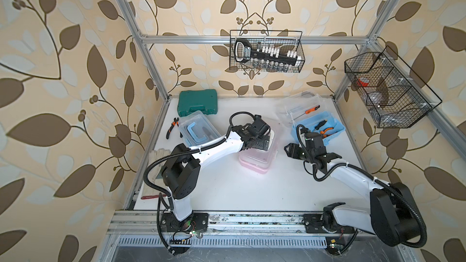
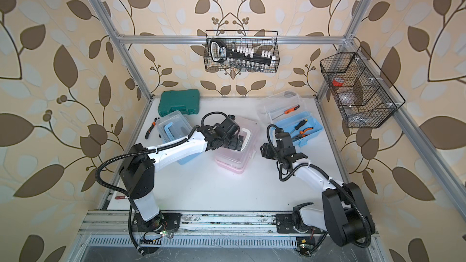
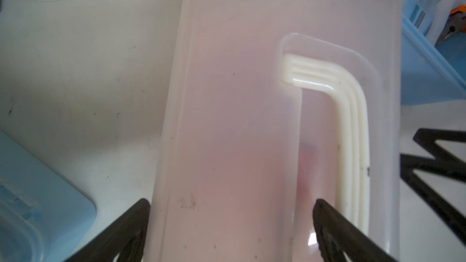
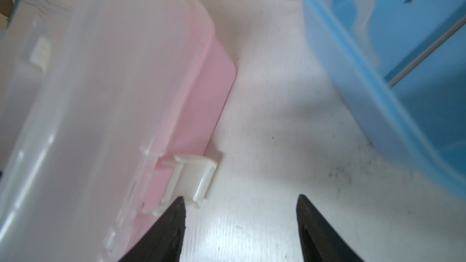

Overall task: Close toolboxes
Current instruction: Fasten the toolbox latch on the toolbox.

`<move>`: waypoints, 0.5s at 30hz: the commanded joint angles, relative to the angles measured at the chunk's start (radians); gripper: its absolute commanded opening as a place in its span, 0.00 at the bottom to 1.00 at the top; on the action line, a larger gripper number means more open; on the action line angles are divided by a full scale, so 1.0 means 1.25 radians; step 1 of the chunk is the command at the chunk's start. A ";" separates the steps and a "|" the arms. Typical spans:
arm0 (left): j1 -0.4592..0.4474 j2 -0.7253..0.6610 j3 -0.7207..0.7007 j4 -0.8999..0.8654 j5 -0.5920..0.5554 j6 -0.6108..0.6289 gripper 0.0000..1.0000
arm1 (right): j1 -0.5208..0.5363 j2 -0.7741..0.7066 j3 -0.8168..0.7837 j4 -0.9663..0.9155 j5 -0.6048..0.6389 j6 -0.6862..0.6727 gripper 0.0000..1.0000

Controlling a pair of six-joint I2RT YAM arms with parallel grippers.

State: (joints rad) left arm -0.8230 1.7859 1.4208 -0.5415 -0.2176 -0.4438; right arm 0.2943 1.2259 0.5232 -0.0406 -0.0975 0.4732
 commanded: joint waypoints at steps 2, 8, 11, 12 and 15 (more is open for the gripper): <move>-0.002 -0.015 -0.018 -0.065 0.015 0.025 0.99 | 0.059 -0.044 -0.067 0.117 0.029 0.039 0.67; -0.002 -0.017 -0.011 -0.065 0.011 0.032 0.99 | 0.132 -0.005 -0.083 0.168 0.078 0.059 0.69; -0.002 -0.018 -0.012 -0.064 0.011 0.032 0.99 | 0.165 0.028 -0.082 0.203 0.100 0.071 0.69; -0.002 -0.018 -0.013 -0.064 0.010 0.032 0.99 | 0.175 0.039 -0.084 0.218 0.107 0.075 0.69; -0.002 -0.022 -0.015 -0.063 0.010 0.032 0.99 | 0.190 0.076 -0.080 0.241 0.125 0.087 0.70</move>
State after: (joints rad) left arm -0.8230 1.7828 1.4208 -0.5449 -0.2173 -0.4309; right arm 0.5152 1.2915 0.4252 0.1841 0.0170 0.5545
